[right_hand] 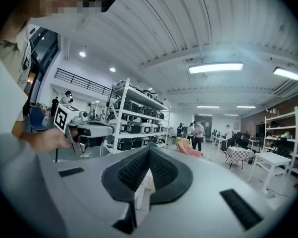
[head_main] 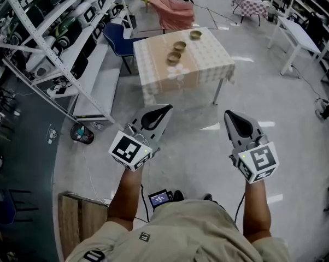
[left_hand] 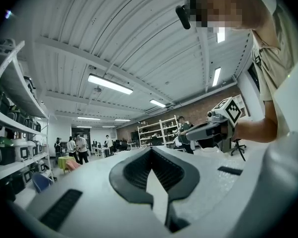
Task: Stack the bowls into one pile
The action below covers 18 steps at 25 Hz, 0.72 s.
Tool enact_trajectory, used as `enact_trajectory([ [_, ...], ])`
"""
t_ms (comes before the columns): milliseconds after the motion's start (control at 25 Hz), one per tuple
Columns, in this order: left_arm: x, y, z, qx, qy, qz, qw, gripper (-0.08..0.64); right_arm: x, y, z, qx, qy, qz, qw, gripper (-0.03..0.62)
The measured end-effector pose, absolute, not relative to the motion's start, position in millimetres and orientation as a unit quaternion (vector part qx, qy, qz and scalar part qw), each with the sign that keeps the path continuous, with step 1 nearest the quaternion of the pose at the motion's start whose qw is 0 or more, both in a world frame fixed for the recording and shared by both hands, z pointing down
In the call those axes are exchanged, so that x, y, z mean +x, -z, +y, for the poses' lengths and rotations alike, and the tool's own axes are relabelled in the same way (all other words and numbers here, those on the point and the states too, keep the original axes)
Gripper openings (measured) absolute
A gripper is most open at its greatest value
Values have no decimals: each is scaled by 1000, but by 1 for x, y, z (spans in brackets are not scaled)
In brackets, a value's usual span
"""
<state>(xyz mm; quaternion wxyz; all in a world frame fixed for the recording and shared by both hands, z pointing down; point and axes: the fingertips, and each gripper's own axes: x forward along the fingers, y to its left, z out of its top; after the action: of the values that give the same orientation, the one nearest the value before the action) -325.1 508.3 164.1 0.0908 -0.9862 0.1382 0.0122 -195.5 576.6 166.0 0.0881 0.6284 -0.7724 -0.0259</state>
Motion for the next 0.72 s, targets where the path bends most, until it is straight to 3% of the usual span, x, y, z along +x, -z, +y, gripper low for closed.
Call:
enact_trajectory([
  [360,-323,-171,485,-987,-21,135,81,6,-201,-168,549,625,31,-774,97,3],
  [720,-272,-182,444,-985,9,153,77,6,-149,-178,499,610,26,-787,90,3],
])
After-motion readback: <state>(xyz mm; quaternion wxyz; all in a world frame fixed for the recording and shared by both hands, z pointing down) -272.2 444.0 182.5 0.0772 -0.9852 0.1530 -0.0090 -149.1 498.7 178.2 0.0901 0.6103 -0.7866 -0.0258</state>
